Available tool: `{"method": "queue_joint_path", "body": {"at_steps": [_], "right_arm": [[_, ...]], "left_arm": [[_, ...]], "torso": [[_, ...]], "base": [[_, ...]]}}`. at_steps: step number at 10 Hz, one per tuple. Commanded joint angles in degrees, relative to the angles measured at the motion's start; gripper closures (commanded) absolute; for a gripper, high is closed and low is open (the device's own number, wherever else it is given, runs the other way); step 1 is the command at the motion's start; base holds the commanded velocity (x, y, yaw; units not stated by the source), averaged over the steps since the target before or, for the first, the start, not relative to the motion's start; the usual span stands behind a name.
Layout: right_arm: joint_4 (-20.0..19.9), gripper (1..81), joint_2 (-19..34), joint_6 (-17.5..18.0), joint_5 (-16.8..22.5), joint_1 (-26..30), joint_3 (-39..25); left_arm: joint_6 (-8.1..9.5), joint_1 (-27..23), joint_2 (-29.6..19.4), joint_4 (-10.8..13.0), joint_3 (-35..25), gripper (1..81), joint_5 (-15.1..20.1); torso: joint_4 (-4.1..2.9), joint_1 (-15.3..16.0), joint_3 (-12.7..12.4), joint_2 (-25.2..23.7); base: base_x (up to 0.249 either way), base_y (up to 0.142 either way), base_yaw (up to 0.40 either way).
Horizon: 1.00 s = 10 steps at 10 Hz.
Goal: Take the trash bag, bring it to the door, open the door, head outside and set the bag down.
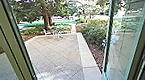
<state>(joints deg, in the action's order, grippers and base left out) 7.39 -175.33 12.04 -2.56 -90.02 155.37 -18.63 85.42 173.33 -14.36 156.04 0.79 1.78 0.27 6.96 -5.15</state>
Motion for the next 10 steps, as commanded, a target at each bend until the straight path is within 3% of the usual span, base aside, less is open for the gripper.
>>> {"method": "queue_joint_path", "body": {"at_steps": [1, 10], "right_arm": [[0.35, 1.0, -0.23, 0.0, 2.91, 2.16, -0.34], [0.43, 1.0, -0.4, 0.0, 3.09, 2.16, -0.34]], "left_arm": [[-0.45, -2.93, -0.08, 0.21, -0.12, 81.1, 3.43], [-0.45, -2.85, -0.17, 0.21, -0.12, 81.1, 3.25]], "torso": [[0.0, 0.0, 0.0, 0.0], [0.0, 0.0, 0.0, 0.0]], "base": [[0.0, -0.086, 0.0], [0.0, -0.008, 0.0]]}}
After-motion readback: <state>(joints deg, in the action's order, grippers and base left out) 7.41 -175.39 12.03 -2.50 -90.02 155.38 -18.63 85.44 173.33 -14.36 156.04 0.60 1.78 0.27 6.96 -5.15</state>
